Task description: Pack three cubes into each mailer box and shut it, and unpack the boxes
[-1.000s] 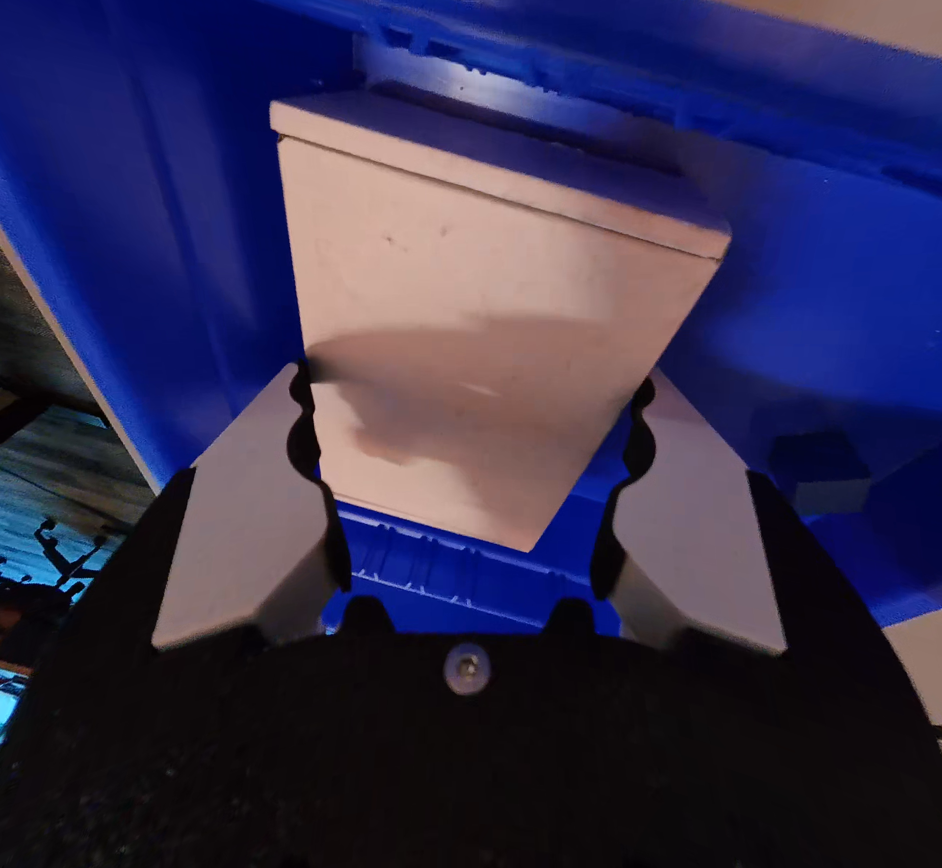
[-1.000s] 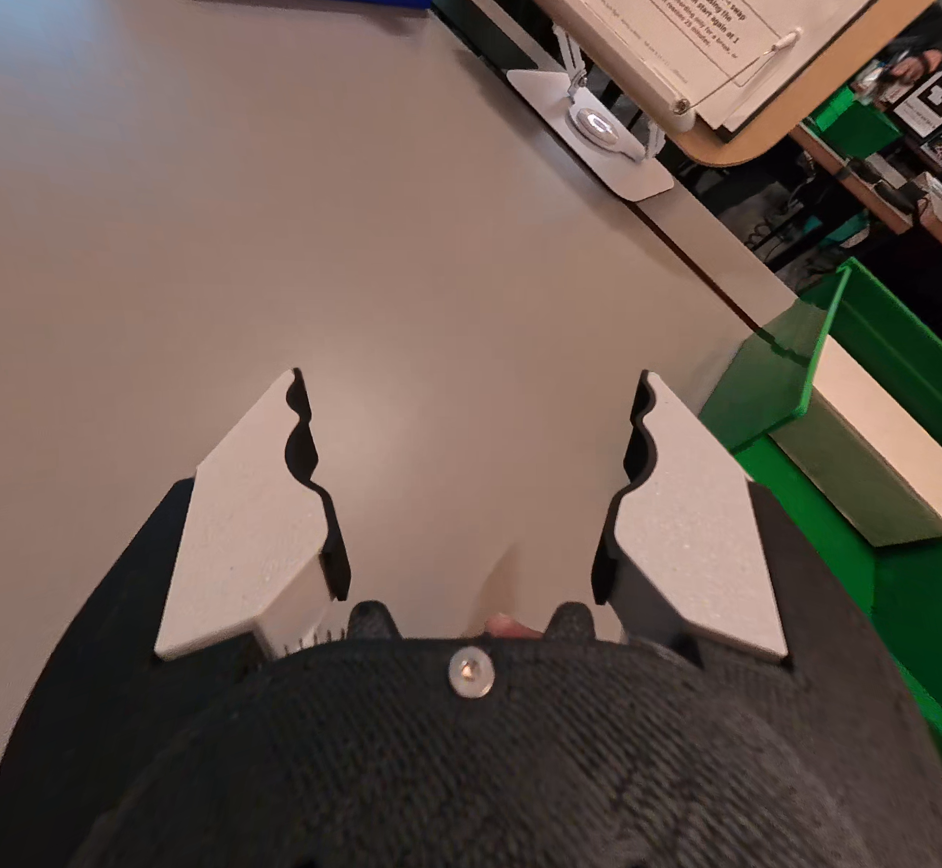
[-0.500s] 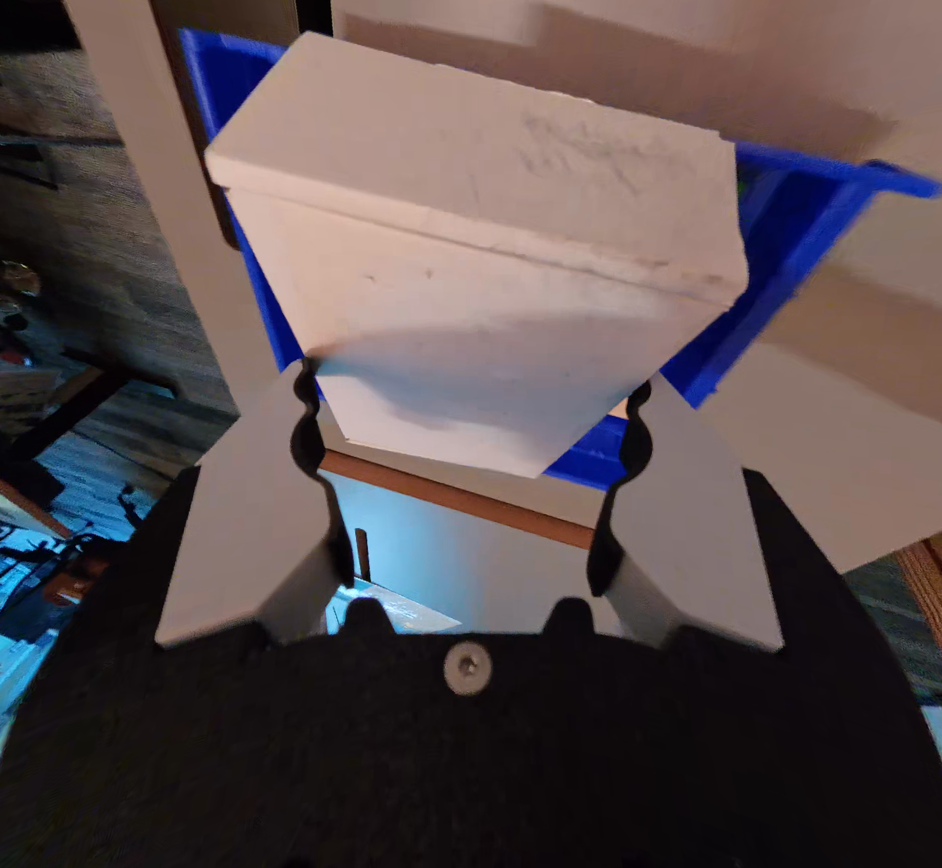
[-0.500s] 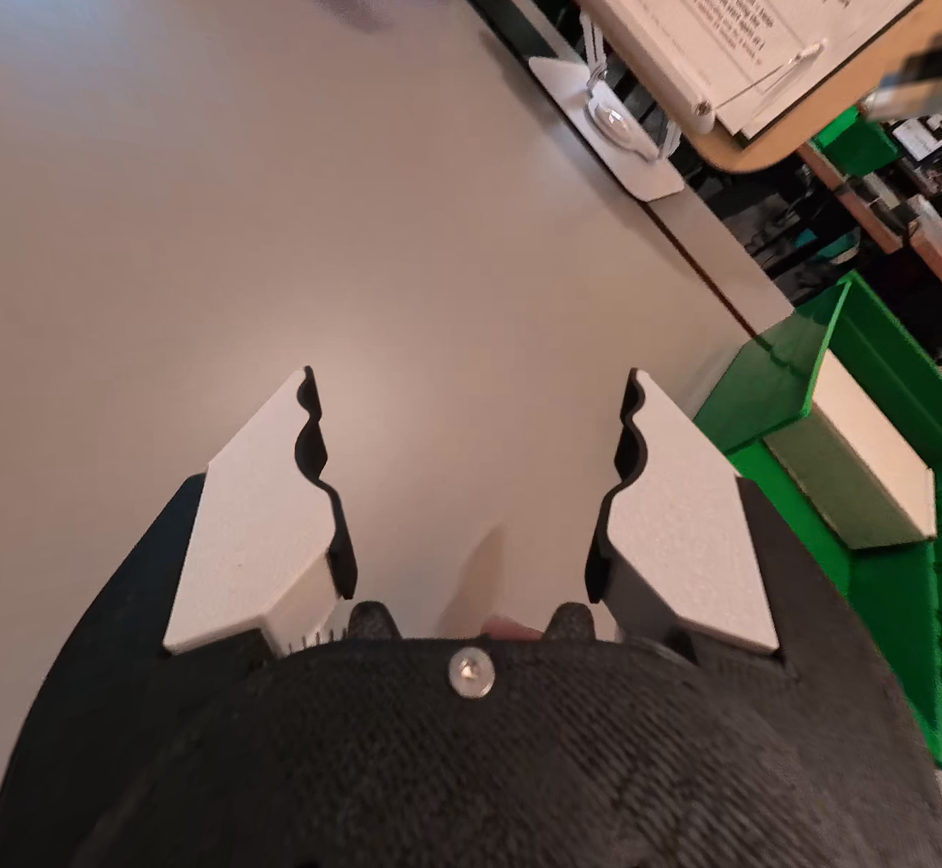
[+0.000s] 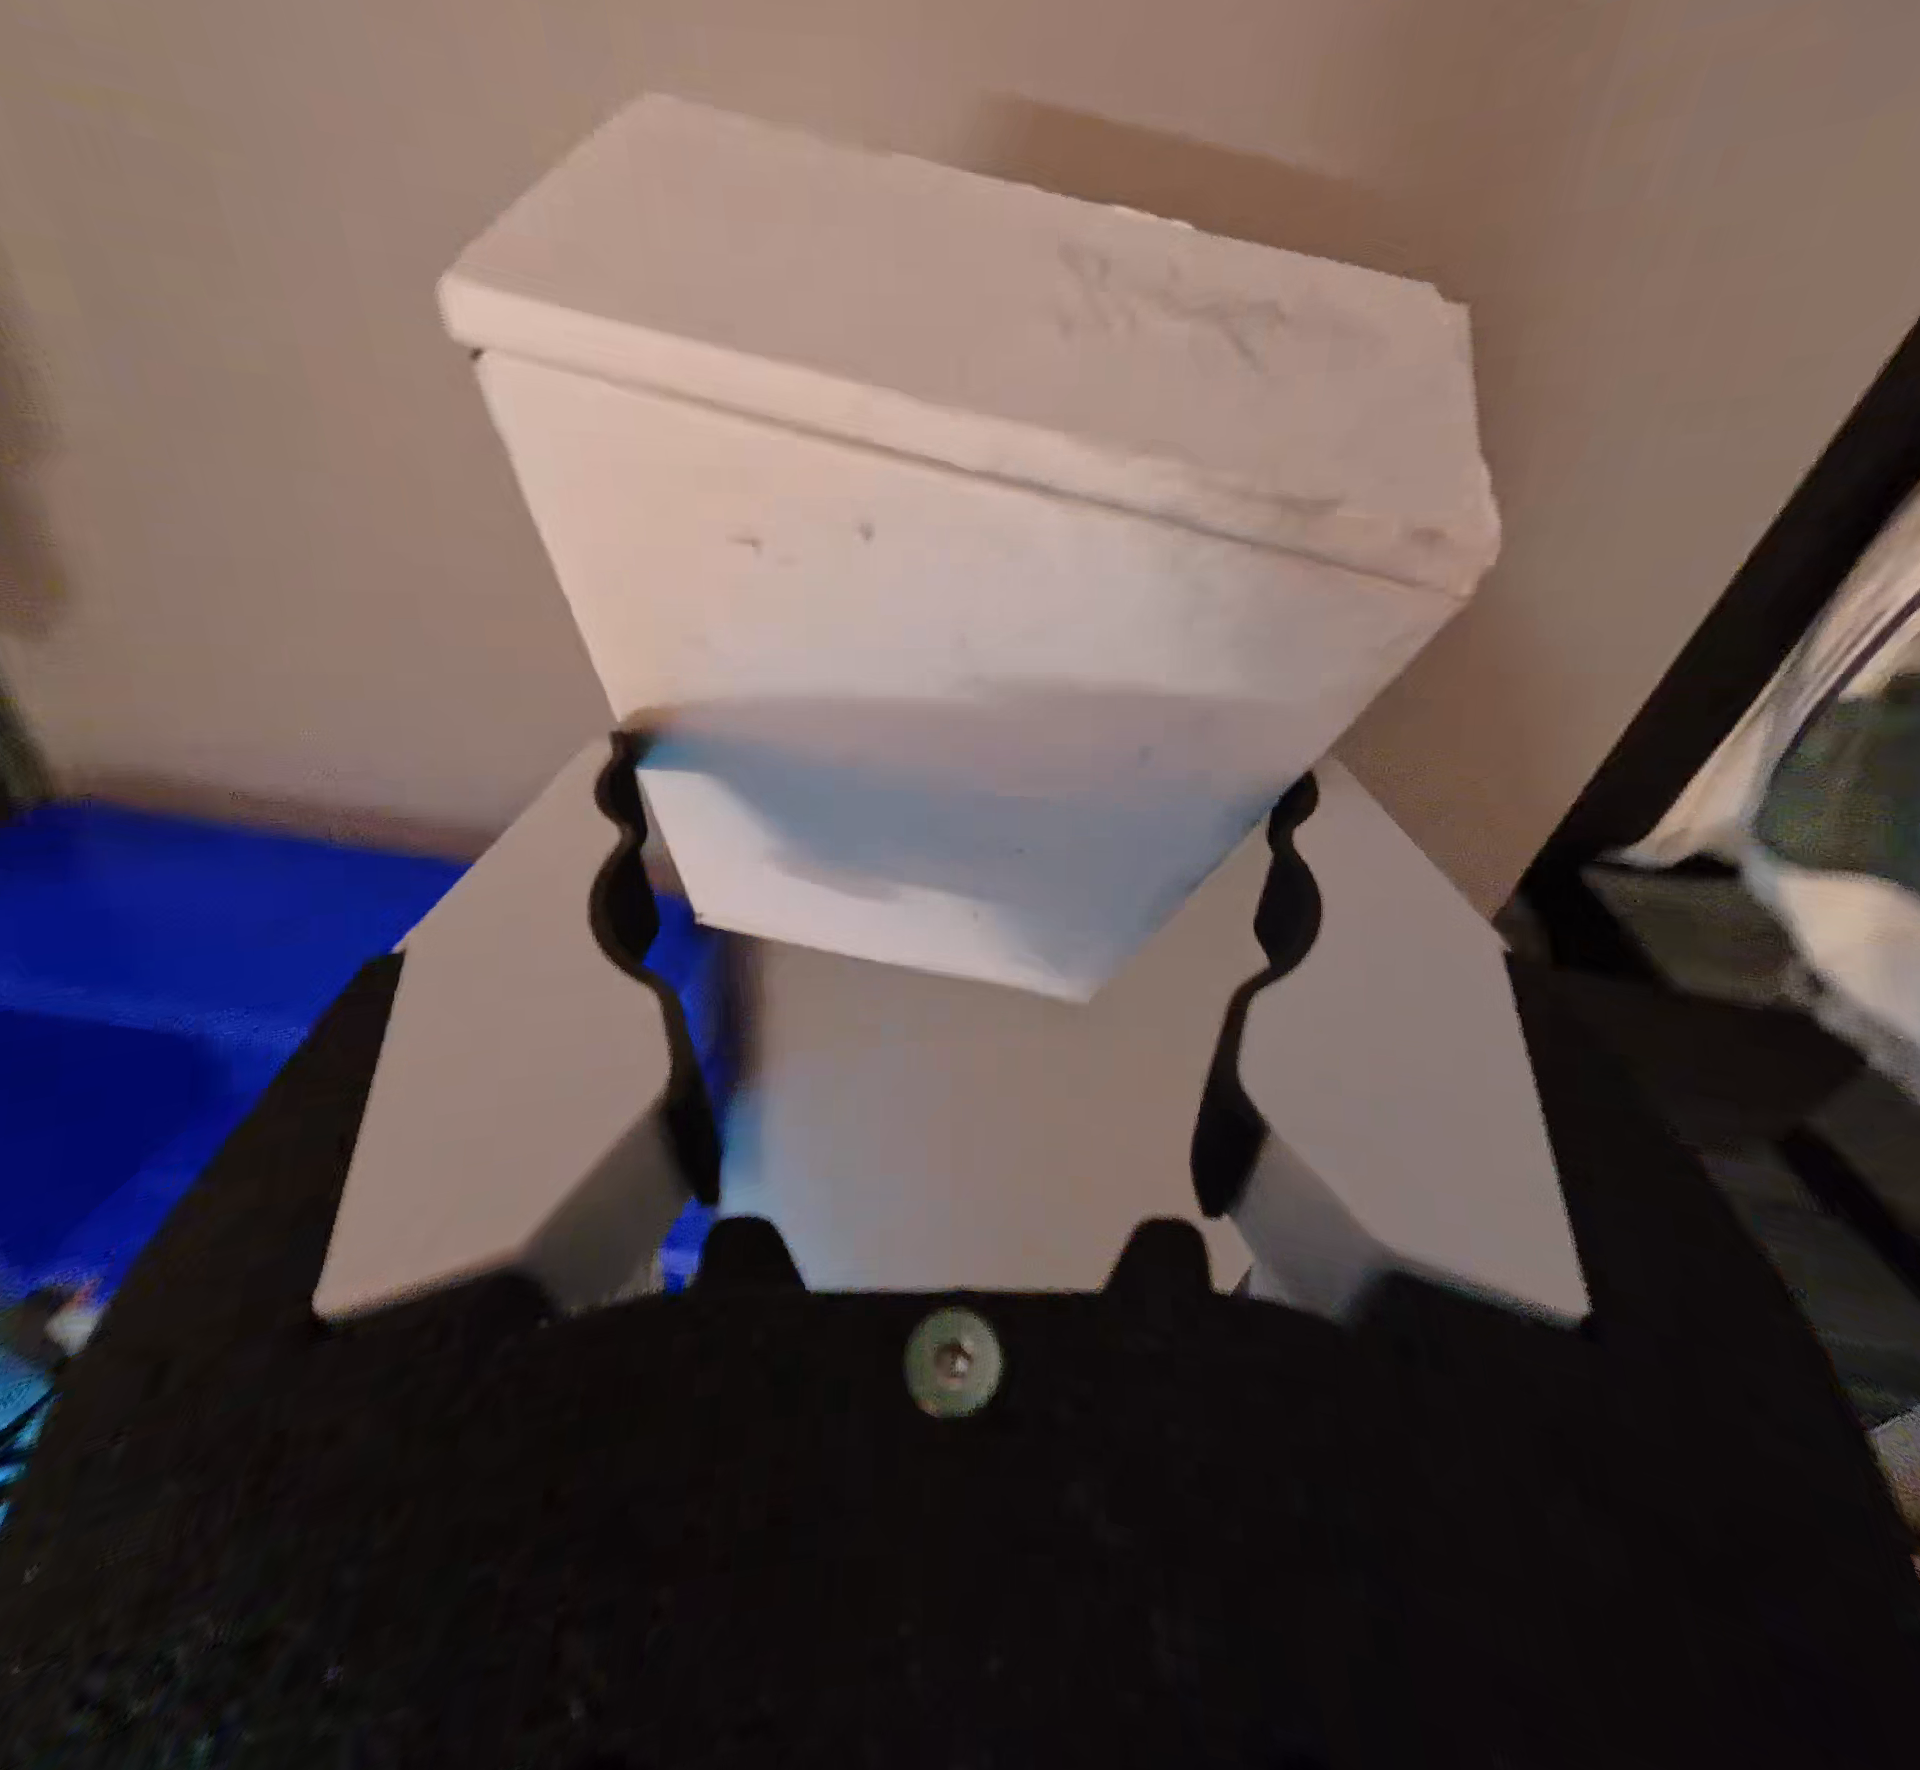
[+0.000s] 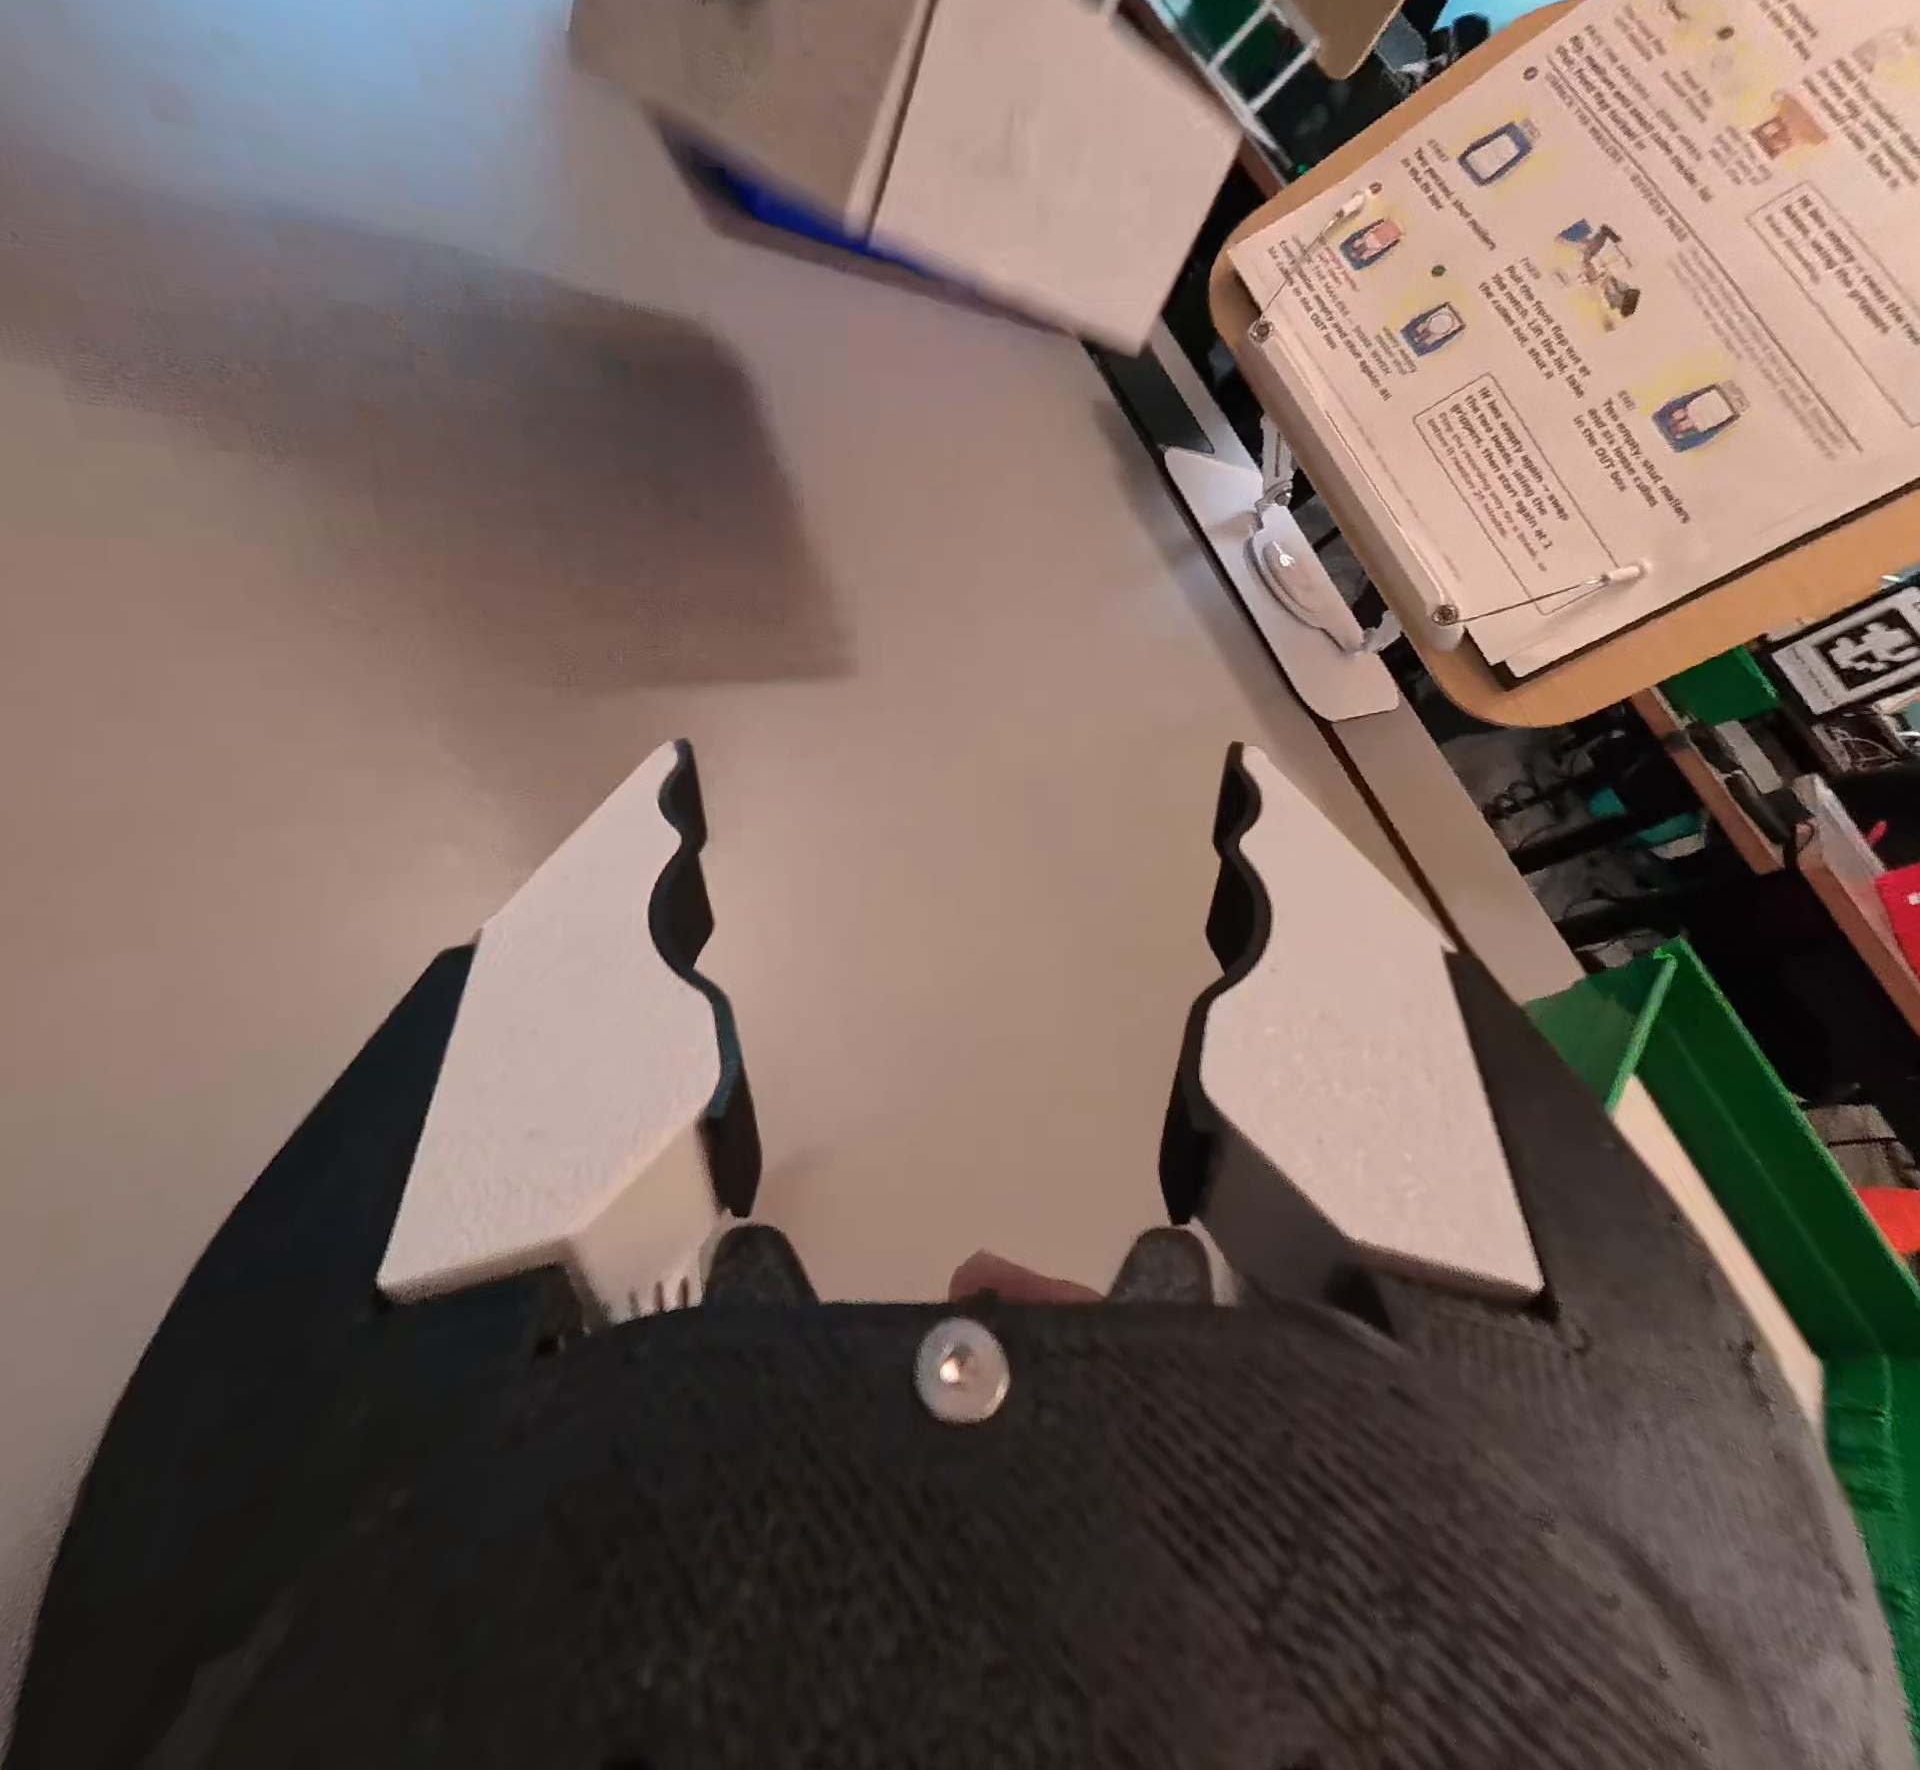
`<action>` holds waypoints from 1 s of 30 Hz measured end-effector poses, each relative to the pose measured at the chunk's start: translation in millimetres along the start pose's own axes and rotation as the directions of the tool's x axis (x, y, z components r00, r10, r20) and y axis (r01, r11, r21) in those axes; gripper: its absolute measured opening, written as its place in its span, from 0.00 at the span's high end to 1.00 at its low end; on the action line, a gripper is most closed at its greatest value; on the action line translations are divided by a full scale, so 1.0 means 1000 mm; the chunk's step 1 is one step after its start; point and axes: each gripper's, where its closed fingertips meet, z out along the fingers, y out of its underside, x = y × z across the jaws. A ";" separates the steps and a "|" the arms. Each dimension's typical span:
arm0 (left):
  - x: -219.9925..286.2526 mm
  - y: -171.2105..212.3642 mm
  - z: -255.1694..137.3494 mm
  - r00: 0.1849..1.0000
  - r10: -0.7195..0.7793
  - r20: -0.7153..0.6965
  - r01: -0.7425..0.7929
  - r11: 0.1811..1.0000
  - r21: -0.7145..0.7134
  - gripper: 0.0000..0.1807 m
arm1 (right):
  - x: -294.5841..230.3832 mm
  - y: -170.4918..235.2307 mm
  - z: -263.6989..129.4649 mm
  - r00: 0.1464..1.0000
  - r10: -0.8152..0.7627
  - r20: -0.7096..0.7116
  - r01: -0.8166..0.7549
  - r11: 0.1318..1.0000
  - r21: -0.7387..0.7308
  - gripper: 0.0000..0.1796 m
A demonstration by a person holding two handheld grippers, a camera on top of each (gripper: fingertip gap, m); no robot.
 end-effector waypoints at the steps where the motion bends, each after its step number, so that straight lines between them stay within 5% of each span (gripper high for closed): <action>1: 0.015 -0.014 0.015 1.000 -0.010 -0.016 0.011 1.000 0.016 0.35 | -0.005 -0.002 -0.001 1.000 0.012 0.029 -0.012 1.000 0.013 0.47; 10: 0.073 -0.082 0.081 0.995 0.082 0.051 -0.081 0.997 -0.020 0.37 | -0.032 0.009 -0.017 0.980 -0.086 0.180 0.085 0.996 0.011 0.49; 19: 0.076 -0.104 0.072 1.000 0.007 0.016 -0.011 0.965 0.263 0.38 | -0.037 0.042 -0.004 0.970 -0.146 0.196 0.165 0.982 -0.089 0.50; 23: 0.062 -0.106 0.036 0.994 -0.036 -0.101 0.082 0.860 0.503 0.65 | -0.037 0.034 -0.001 0.972 -0.147 0.181 0.157 0.987 -0.043 0.50; 27: 0.033 -0.095 0.036 0.978 -0.059 -0.202 0.166 0.803 0.572 1.00 | -0.045 0.019 0.008 0.963 -0.205 0.175 0.207 0.978 0.010 0.52; 30: 0.034 -0.099 0.046 0.950 0.003 -0.313 0.188 0.792 0.581 1.00 | -0.054 0.013 0.017 0.946 -0.271 0.178 0.274 0.962 0.013 0.54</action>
